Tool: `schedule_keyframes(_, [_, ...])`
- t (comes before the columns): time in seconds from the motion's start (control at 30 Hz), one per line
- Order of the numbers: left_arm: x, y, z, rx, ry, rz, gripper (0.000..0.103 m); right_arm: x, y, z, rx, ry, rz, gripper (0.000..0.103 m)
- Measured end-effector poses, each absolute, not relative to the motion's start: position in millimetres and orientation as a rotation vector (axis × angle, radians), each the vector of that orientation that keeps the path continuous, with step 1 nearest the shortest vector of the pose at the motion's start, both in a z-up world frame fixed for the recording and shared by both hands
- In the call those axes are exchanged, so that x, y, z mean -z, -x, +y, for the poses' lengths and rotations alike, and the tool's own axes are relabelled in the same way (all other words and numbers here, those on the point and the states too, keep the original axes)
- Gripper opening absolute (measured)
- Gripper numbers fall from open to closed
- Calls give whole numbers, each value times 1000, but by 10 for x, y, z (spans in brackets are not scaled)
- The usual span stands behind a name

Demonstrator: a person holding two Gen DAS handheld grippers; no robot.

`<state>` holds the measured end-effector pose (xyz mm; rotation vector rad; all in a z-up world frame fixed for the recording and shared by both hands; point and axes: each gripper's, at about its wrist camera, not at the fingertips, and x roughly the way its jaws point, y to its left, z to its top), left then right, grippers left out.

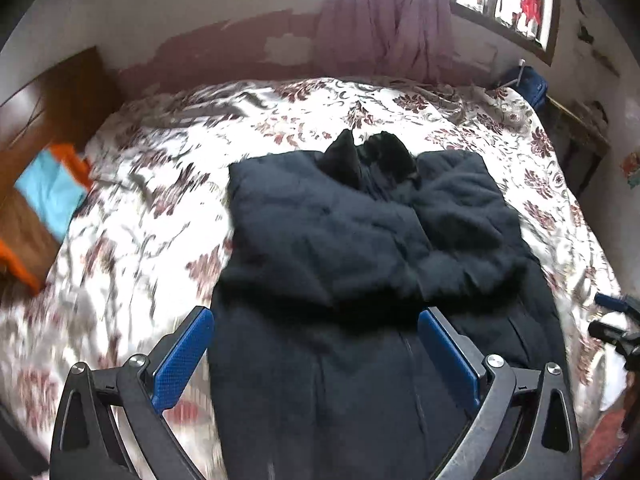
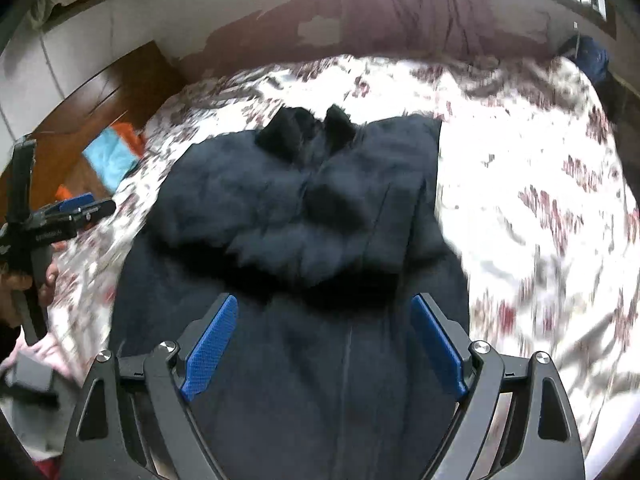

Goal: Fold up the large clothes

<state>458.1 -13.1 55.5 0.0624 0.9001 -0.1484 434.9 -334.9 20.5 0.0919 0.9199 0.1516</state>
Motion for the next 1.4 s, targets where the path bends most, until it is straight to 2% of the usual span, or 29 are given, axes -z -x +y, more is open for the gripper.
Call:
schedule_keyframes(0.33, [-68, -6432, -467, 207, -34, 731, 103, 55, -6580, -3082, -35, -101, 769, 84])
schedule_keyframes(0.43, [109, -6942, -610, 209, -22, 701, 103, 196, -7039, -2971, -23, -134, 752, 81])
schedule_keyframes(0.6, [327, -7407, -733, 187, 0, 676, 101, 556, -7642, -2862, 5, -230, 795, 65])
schedule_keyframes(0.73, [519, -7612, -753, 202, 68, 692, 92, 724, -7913, -2860, -52, -369, 811, 63])
schedule_keyframes(0.9, [576, -7602, -891, 324, 49, 602, 92, 860, -8063, -2774, -76, -342, 822, 63])
schedule_keyframes(0.93, [584, -7607, -923, 328, 36, 599, 92, 898, -8075, -2778, -62, -345, 829, 59])
schedule_keyframes(0.97, [608, -7629, -960, 320, 19, 607, 91, 915, -8084, -2816, -56, -348, 834, 41])
schedule_keyframes(1.0, [655, -7658, -1001, 311, -1, 627, 91, 956, -8076, -2835, -54, -354, 841, 29])
schedule_keyframes(1.03, [694, -7689, -1025, 301, -19, 645, 90, 961, -8055, -2884, -56, -370, 833, 29])
schedule_keyframes(1.07, [750, -7727, -1053, 287, -36, 673, 74, 952, -8015, -2919, -58, -386, 812, 22])
schedule_keyframes(1.1, [804, -7761, -1062, 275, -45, 703, 49, 919, -7960, -2928, -58, -378, 789, 15])
schedule_keyframes(1.17, [866, -7827, -1052, 278, -34, 749, 29, 828, -7862, -2924, -50, -326, 764, 11])
schedule_keyframes(1.3, [795, -7745, -904, 285, 24, 739, 16, 621, -7627, -2976, -70, -231, 733, 6])
schedule_keyframes(1.4, [660, -7599, -700, 308, 73, 742, 13, 493, -7343, -3068, -81, -138, 732, 5])
